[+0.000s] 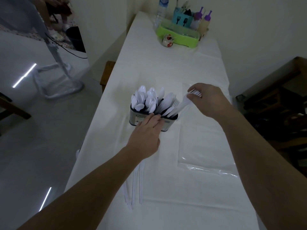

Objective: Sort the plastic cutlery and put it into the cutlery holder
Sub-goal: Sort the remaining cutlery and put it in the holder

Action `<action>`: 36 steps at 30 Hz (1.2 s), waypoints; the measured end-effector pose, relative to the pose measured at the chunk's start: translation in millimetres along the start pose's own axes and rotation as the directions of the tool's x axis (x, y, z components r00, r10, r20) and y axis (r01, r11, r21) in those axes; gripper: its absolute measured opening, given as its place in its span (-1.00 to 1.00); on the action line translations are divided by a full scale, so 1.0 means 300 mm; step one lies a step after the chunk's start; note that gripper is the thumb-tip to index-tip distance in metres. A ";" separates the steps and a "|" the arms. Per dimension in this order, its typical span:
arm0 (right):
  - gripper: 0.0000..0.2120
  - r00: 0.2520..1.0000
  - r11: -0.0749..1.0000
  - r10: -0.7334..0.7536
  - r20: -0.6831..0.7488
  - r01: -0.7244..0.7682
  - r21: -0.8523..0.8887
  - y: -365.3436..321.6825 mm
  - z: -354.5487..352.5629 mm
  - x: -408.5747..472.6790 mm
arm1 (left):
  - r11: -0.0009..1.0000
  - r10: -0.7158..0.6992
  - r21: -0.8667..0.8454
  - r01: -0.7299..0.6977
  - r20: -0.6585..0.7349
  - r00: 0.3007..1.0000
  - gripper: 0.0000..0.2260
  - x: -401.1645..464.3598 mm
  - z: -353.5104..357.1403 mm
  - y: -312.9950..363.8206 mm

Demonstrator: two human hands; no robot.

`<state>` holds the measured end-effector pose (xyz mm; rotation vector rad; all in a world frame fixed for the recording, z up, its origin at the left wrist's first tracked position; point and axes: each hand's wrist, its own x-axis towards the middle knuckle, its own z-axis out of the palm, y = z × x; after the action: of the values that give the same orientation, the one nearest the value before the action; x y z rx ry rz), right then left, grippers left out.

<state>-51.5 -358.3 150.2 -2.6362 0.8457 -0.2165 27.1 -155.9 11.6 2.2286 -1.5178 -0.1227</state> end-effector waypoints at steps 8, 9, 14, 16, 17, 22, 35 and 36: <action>-0.82 0.995 0.995 0.093 -0.041 -0.091 0.048 -0.002 -0.010 0.008 | 0.999 -0.038 0.033 0.038 -0.006 0.999 -0.44 0.005 -0.014 0.023; -0.82 0.994 0.994 0.098 -0.050 -0.095 0.049 -0.003 -0.014 0.010 | 0.998 -0.043 0.035 0.043 0.001 0.999 -0.42 0.005 -0.014 0.025; -0.81 0.992 0.994 0.105 -0.074 -0.103 0.039 -0.021 -0.015 0.019 | 0.991 -0.127 0.031 0.127 -0.005 0.992 -0.37 0.051 -0.020 0.082; -0.81 0.993 0.995 0.097 -0.073 -0.095 0.028 -0.023 -0.012 0.020 | 0.985 -0.170 0.009 0.170 -0.012 0.985 -0.39 0.069 -0.018 0.106; -0.80 0.993 0.995 0.094 -0.074 -0.093 0.019 -0.021 -0.010 0.019 | 0.982 -0.189 -0.004 0.189 -0.018 0.982 -0.41 0.074 -0.016 0.114; -0.81 0.995 0.997 0.075 -0.068 -0.076 -0.008 0.012 -0.010 0.008 | 0.968 -0.245 -0.078 0.237 -0.118 0.962 -0.66 0.075 0.001 0.121; -0.90 0.981 0.952 0.180 -0.070 -0.156 0.263 0.061 -0.006 -0.016 | 0.974 -0.223 0.006 0.228 -0.173 0.959 -0.74 0.093 0.020 0.150; -0.91 0.980 0.943 0.191 -0.064 -0.165 0.289 0.059 -0.005 -0.014 | 0.975 -0.214 0.019 0.219 -0.159 0.964 -0.75 0.101 0.020 0.149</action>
<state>-64.8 -369.6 144.5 -2.2849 0.9968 -0.3816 -1.3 -198.5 29.4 2.3677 -1.2016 0.0137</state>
